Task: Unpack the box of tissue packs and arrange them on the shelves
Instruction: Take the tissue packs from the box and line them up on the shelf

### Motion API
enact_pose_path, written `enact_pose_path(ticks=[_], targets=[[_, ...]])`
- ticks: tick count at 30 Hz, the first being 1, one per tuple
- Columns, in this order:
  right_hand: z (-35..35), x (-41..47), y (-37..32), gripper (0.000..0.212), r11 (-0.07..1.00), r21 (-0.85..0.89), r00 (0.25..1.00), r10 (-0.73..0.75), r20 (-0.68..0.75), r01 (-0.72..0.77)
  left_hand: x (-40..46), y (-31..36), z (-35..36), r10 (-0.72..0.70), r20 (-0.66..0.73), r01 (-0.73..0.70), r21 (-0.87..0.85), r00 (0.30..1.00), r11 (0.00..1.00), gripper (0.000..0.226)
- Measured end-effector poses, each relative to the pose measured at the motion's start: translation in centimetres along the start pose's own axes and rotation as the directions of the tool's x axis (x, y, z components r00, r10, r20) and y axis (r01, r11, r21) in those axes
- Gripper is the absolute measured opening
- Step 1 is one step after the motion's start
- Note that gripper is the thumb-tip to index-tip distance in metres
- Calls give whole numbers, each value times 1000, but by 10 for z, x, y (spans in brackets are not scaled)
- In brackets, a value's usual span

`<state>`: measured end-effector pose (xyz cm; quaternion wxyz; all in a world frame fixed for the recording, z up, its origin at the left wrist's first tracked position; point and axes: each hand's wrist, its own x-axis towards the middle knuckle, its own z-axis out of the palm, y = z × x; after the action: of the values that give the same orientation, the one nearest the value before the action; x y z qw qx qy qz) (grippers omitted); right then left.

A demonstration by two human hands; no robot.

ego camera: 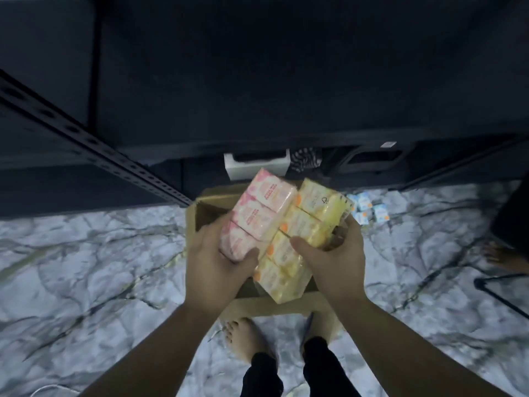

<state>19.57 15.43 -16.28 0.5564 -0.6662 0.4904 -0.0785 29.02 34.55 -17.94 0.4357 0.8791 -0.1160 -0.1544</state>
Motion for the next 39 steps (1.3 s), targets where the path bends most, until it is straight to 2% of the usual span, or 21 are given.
enact_pose_path(ticks=[4,7,12,17,25,31,35,39], targets=[[-49,-45,-102,77,985,147,990,-109,92,94,-20,95,-57,70,-103,-77,-60,992,995,71],[-77,-77,-179,86,954,179,959,-263,106,241,-31,158,-101,124,-188,-152,-142,974,978,69],[-115,-122,-276,96,866,196,876,-479,59,460,-34,243,-162,218,-277,-276,-193,936,942,72],[-134,-149,-348,90,748,253,772,-636,12,613,-27,312,-210,295,-340,-381,-220,893,898,70],[-151,-151,-425,93,622,281,661,-748,-64,731,-8,387,-249,359,-418,-495,-281,834,822,74],[-165,-115,-484,97,548,326,602,-793,-90,770,26,448,-258,388,-488,-562,-282,782,777,74],[-185,-78,-532,93,480,348,532,-844,-70,805,60,491,-259,416,-479,-550,-182,773,815,80],[-203,-37,-567,100,453,317,473,-881,15,833,94,515,-257,415,-456,-521,-132,788,843,88]])
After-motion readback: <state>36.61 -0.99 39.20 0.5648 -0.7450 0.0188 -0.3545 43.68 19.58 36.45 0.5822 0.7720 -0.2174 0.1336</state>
